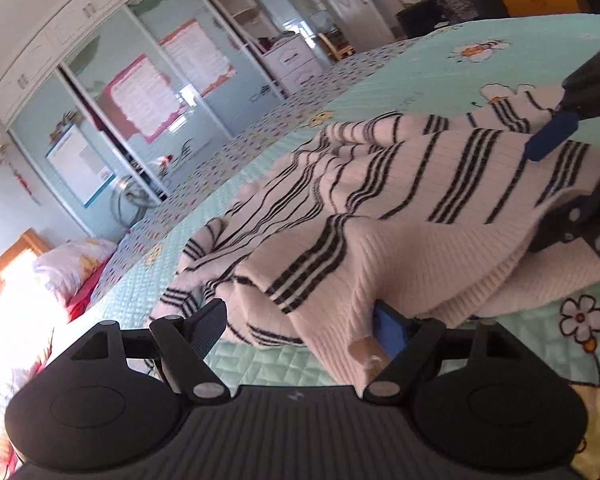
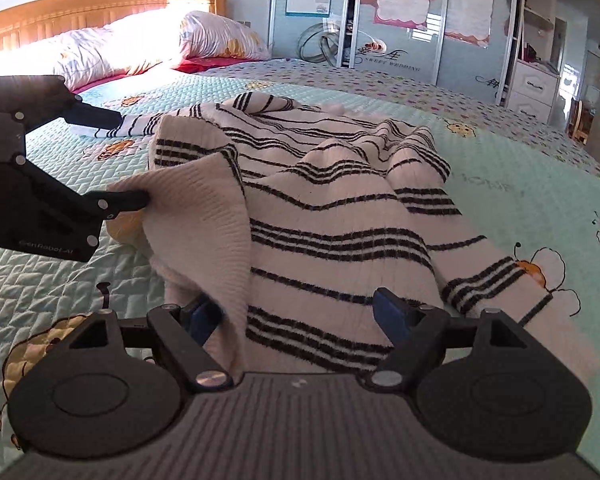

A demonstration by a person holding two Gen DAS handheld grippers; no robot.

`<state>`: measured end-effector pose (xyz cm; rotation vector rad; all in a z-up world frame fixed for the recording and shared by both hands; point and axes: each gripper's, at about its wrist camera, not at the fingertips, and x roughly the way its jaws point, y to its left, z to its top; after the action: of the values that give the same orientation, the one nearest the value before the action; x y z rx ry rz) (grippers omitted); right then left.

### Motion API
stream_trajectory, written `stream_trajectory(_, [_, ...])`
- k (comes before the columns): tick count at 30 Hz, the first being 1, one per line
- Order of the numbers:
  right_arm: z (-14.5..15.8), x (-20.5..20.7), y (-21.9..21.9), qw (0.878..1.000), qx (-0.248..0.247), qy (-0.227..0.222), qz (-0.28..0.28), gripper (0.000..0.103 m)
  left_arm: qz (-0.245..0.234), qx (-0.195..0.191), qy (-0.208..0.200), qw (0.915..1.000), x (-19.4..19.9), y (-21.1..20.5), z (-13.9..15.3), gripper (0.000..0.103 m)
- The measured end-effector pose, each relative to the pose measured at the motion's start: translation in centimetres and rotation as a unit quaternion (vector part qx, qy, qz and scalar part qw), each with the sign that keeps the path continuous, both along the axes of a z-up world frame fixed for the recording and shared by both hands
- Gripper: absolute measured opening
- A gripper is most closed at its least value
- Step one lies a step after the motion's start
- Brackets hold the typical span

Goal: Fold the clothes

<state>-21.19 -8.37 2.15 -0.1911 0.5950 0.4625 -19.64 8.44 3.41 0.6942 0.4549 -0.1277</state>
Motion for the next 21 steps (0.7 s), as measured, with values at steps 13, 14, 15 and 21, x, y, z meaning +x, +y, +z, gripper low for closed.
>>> stream_trajectory(13, [-0.4,0.8,-0.7,1.0,0.012,0.016,-0.013,0.082,-0.039,0.104,0.006,0.9938,-2.8,-2.2,-2.9,0.081])
stream_trajectory(14, [-0.4,0.8,-0.7,1.0,0.013,0.016,-0.013,0.082,-0.038,0.103,0.004,0.994,-2.7,-2.0,-2.7,0.081])
stream_trajectory(15, [-0.5,0.9,-0.7,1.0,0.014,0.016,-0.013,0.082,-0.035,0.102,0.002,0.9941,-2.6,-1.8,-2.6,0.081])
stream_trajectory(21, [-0.6,1.0,-0.7,0.999,0.021,0.021,-0.019,0.082,-0.008,0.07,-0.018,0.9973,-0.8,-1.2,-1.2,0.078])
